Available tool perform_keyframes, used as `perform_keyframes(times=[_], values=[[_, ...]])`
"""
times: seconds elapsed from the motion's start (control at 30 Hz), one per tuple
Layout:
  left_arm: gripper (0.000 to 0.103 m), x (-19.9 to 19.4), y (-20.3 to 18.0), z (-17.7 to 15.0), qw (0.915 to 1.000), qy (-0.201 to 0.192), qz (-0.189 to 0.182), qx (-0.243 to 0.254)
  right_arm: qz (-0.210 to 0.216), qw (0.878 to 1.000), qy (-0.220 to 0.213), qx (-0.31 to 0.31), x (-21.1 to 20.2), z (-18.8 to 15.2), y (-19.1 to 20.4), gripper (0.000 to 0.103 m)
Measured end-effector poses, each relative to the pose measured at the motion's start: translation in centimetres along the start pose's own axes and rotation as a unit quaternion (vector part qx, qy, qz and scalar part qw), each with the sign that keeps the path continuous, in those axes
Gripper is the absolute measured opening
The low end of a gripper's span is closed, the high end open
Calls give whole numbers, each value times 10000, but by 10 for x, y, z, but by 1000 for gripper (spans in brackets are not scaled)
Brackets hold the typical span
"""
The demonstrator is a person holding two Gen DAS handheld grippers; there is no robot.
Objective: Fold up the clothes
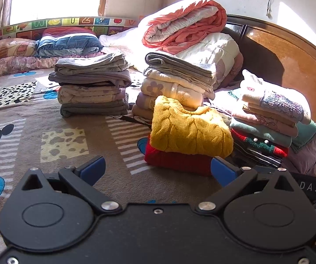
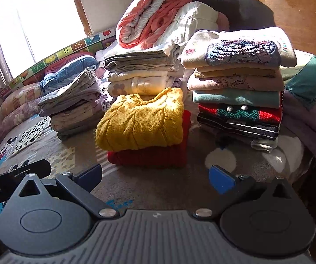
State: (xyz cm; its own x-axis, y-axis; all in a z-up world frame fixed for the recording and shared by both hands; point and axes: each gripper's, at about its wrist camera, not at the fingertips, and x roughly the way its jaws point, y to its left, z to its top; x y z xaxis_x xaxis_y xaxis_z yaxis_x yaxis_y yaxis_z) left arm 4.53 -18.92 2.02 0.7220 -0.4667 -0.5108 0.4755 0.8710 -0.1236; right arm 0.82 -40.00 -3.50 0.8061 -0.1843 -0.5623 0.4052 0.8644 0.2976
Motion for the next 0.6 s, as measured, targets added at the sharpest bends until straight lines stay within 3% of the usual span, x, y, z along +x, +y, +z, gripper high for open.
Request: perform_keyframes(times=[0.6], values=[[103,-4,-21,-8,9987,33,105,493,-277,9994,65,-175,-12,-4,-1,103]])
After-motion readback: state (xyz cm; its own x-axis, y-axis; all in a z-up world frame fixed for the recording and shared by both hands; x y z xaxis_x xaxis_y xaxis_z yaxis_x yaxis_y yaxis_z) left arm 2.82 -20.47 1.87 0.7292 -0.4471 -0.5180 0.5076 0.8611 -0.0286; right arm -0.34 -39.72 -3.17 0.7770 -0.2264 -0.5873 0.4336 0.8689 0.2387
